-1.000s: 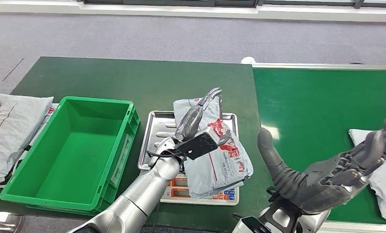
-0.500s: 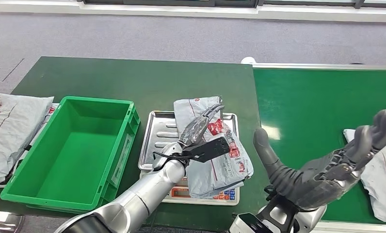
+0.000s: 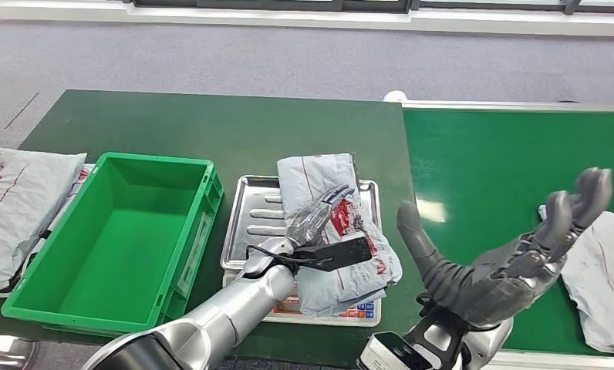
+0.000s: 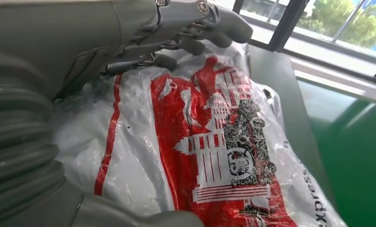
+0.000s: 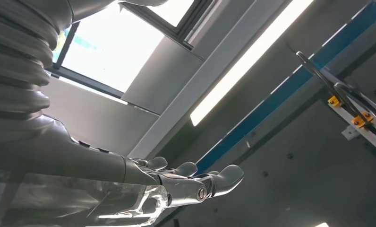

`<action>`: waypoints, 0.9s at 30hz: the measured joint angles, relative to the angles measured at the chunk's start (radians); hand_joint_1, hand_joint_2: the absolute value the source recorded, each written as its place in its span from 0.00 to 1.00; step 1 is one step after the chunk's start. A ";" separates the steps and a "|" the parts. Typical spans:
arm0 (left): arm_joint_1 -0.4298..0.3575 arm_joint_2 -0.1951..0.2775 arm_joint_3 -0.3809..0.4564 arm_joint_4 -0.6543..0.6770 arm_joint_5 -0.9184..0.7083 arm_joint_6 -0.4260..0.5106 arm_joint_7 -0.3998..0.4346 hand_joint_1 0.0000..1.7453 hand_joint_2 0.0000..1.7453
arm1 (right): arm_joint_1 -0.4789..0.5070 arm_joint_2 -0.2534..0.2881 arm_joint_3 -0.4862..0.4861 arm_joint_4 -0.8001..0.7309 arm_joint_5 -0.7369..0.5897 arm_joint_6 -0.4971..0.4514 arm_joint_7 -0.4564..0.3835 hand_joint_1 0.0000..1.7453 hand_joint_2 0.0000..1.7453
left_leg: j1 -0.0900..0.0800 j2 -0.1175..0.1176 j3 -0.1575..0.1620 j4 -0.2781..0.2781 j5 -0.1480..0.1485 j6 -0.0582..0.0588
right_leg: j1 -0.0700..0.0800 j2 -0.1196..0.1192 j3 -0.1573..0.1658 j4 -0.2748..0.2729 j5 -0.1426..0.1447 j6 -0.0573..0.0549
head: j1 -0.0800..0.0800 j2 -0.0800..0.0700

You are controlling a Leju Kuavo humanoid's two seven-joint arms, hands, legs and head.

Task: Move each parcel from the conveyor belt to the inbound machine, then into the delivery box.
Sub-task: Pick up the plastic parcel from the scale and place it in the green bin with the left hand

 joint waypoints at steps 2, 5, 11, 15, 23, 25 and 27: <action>-0.004 0.000 -0.008 0.009 -0.010 -0.018 0.006 1.00 1.00 | -0.001 0.000 0.000 0.005 0.001 0.000 0.000 0.00 1.00 | 0.000 0.000 0.000 0.000 0.000 0.000 | 0.000 0.000 0.000 0.000 0.000 0.000 | 0.000 0.000; -0.010 0.000 -0.019 0.020 -0.019 -0.033 0.012 1.00 1.00 | -0.005 0.000 0.000 0.013 0.002 0.000 0.000 0.00 1.00 | 0.000 -0.001 0.000 0.000 0.000 0.001 | 0.000 -0.001 0.001 0.000 0.000 0.000 | 0.000 0.000; -0.020 0.000 -0.028 0.032 -0.019 -0.034 0.013 1.00 1.00 | -0.010 0.000 0.000 0.023 0.002 0.000 0.000 0.00 1.00 | 0.000 -0.001 0.001 0.000 0.001 0.001 | 0.000 -0.002 0.002 0.000 0.000 0.000 | 0.000 0.000; -0.025 0.000 -0.029 0.037 -0.019 -0.034 0.013 1.00 1.00 | -0.012 0.000 0.000 0.026 0.002 0.000 0.000 0.00 1.00 | 0.000 -0.002 0.001 0.000 0.001 0.001 | 0.000 -0.002 0.002 0.000 0.000 0.000 | 0.000 0.000; -0.027 0.000 -0.030 0.043 -0.021 -0.034 0.013 1.00 1.00 | -0.012 0.001 0.000 0.030 0.002 0.000 0.000 0.00 1.00 | 0.000 -0.002 0.001 0.000 0.001 0.001 | 0.000 -0.002 0.002 0.000 0.000 0.000 | 0.000 0.000; -0.027 0.000 -0.030 0.044 -0.025 -0.034 0.013 1.00 1.00 | -0.012 0.001 0.000 0.031 0.002 0.000 0.000 0.00 1.00 | 0.000 -0.002 0.001 0.000 0.001 0.001 | 0.000 -0.002 0.002 0.000 0.000 0.000 | 0.000 0.000; -0.028 0.000 -0.031 0.045 -0.033 -0.033 0.015 1.00 1.00 | -0.013 0.001 0.000 0.032 0.002 0.000 0.000 0.00 1.00 | 0.000 -0.002 0.001 0.000 0.001 0.001 | 0.000 -0.002 0.002 0.000 0.000 0.000 | 0.000 0.000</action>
